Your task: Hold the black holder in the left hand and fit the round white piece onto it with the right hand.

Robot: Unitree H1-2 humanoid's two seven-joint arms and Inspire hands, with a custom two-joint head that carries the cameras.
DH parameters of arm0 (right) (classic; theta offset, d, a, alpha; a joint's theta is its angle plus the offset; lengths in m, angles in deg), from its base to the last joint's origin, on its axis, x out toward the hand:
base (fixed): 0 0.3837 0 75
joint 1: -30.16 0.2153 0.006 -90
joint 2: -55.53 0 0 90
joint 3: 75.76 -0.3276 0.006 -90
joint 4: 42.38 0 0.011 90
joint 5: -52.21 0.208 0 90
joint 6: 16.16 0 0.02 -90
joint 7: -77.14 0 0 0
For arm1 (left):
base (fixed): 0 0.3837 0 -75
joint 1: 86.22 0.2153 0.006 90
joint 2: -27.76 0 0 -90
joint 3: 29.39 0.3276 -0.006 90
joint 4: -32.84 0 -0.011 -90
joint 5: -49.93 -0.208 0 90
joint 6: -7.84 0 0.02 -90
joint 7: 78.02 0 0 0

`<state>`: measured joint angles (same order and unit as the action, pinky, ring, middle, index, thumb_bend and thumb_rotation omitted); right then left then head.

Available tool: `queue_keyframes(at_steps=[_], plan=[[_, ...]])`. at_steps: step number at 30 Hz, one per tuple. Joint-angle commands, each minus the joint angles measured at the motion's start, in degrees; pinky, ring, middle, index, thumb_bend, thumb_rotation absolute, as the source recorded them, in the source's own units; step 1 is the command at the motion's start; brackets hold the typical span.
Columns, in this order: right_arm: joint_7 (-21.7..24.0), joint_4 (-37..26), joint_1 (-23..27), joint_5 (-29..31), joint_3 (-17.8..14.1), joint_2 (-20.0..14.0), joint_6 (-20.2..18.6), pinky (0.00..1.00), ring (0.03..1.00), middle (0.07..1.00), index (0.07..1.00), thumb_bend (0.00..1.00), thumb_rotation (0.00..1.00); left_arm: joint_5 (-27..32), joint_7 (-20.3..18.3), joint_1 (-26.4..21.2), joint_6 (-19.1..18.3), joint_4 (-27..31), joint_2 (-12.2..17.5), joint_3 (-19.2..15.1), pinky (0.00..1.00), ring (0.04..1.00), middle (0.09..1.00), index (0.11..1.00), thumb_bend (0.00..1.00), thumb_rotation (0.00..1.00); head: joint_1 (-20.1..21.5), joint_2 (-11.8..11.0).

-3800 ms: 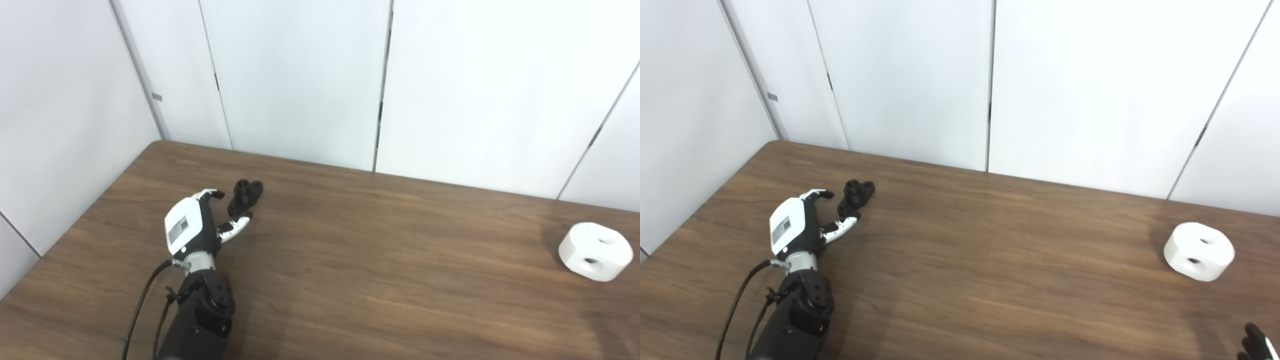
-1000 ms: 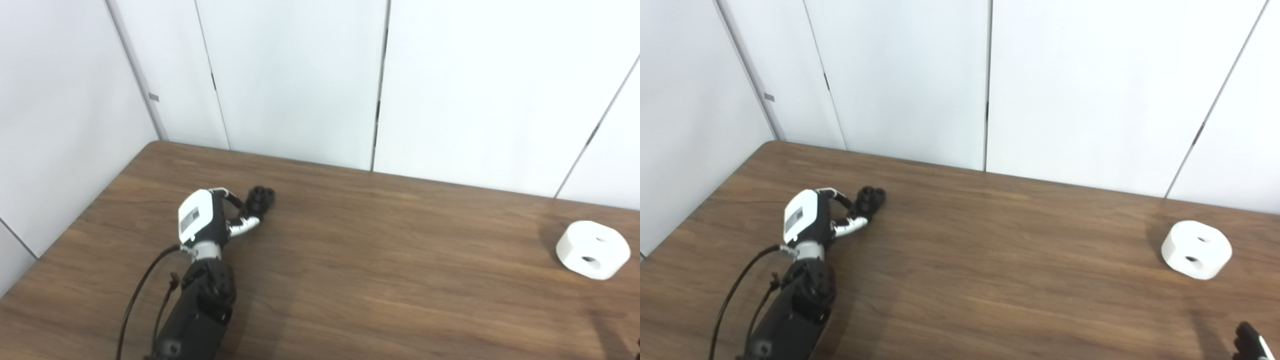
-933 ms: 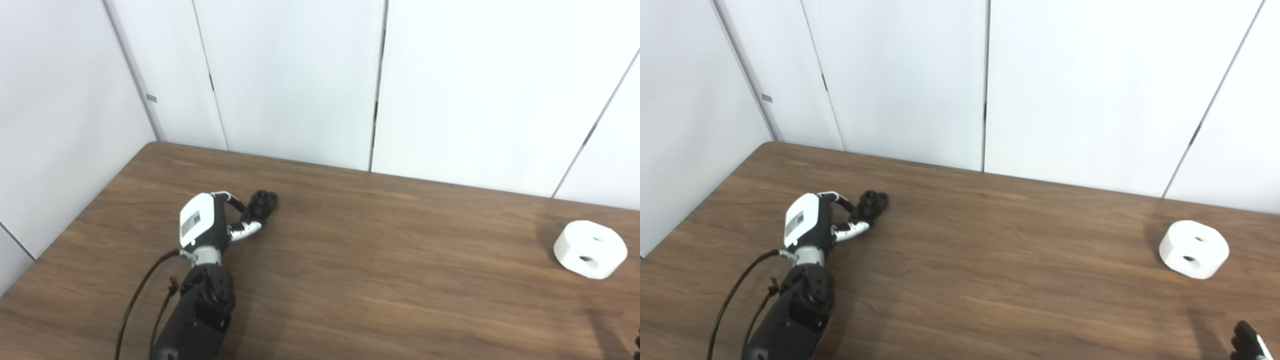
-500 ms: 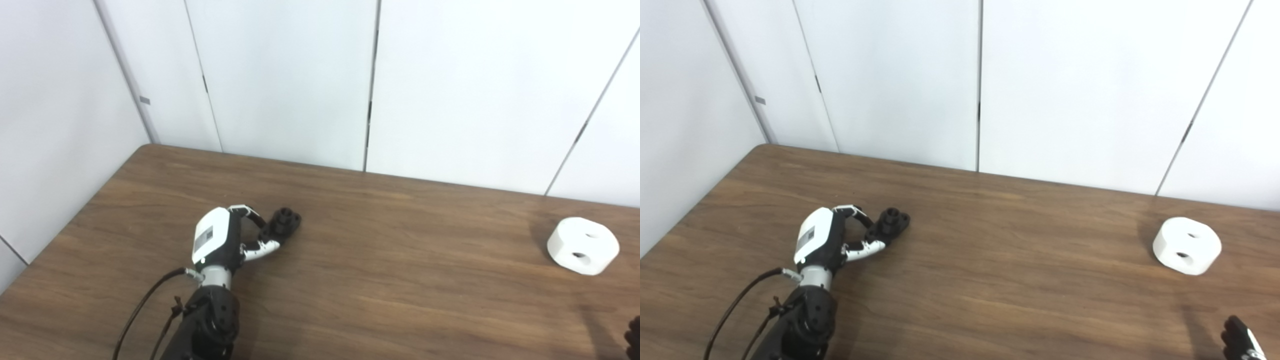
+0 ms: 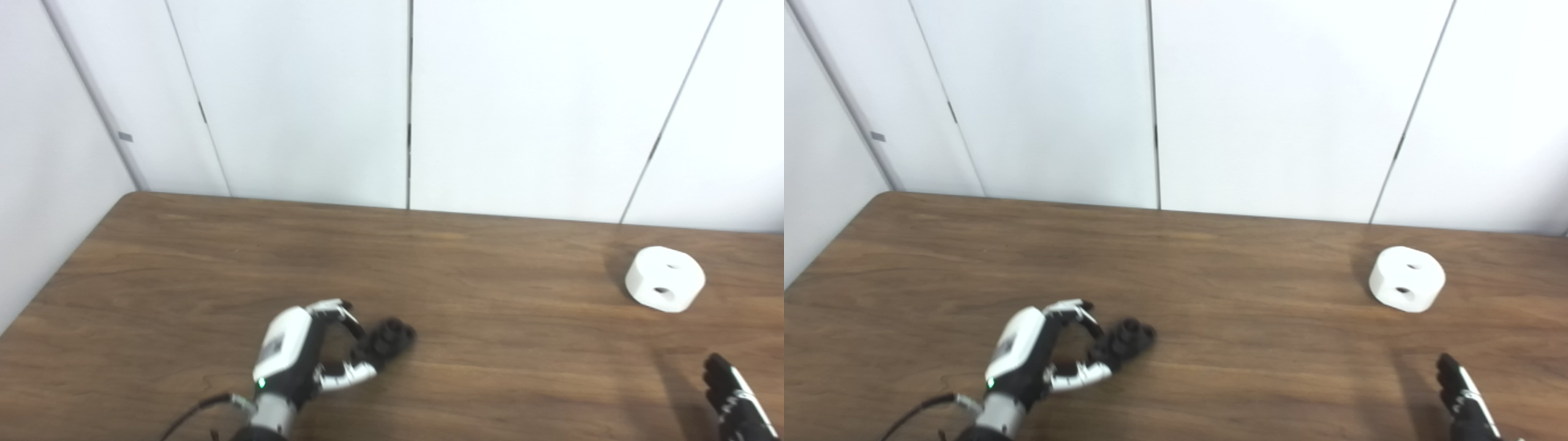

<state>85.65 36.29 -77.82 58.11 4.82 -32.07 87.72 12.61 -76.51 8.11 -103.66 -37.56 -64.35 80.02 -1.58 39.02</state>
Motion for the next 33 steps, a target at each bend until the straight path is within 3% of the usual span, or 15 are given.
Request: queue_keyframes(at_steps=[1, 9, 15, 25, 33], plan=[[-0.6, 0.0, -0.6, -0.4, 1.5, 1.7, -0.4, 1.00, 0.984, 0.970, 0.948, 0.52, 1.00, 1.7, -5.3, 2.6, 0.5, -0.5, -0.1, 2.7, 0.78, 0.869, 0.814, 0.490, 0.51, 0.05, 0.4, 0.5], [-1.3, -2.1, -0.5, -2.0, 2.0, 2.5, -2.4, 1.00, 0.979, 0.970, 0.952, 0.54, 1.00, 4.4, -9.4, 5.2, 6.0, -0.2, 1.1, 6.1, 0.75, 0.889, 0.844, 0.492, 0.50, 0.04, 3.1, 3.4], [-2.1, -3.3, -0.5, -2.6, 2.1, 3.0, -4.4, 0.98, 0.963, 0.955, 0.948, 0.57, 1.00, 7.2, -11.1, 7.0, 10.1, -1.8, 1.6, 8.7, 0.78, 0.917, 0.857, 0.491, 0.50, 0.05, 4.5, 5.0], [-2.6, -4.9, -0.2, -3.0, 2.2, 2.8, -6.6, 1.00, 0.957, 0.942, 0.941, 0.56, 1.00, 5.4, -12.4, 6.5, 10.9, -2.6, 4.3, 8.9, 0.79, 0.937, 0.861, 0.492, 0.50, 0.05, 5.1, 6.8], [-2.7, -6.3, -0.4, -3.5, 2.1, 2.7, -8.4, 1.00, 0.960, 0.943, 0.941, 0.58, 1.00, 0.5, -15.8, 5.1, 7.5, -1.5, 7.1, 7.5, 0.85, 0.932, 0.853, 0.492, 0.50, 0.05, 5.2, 7.4]])
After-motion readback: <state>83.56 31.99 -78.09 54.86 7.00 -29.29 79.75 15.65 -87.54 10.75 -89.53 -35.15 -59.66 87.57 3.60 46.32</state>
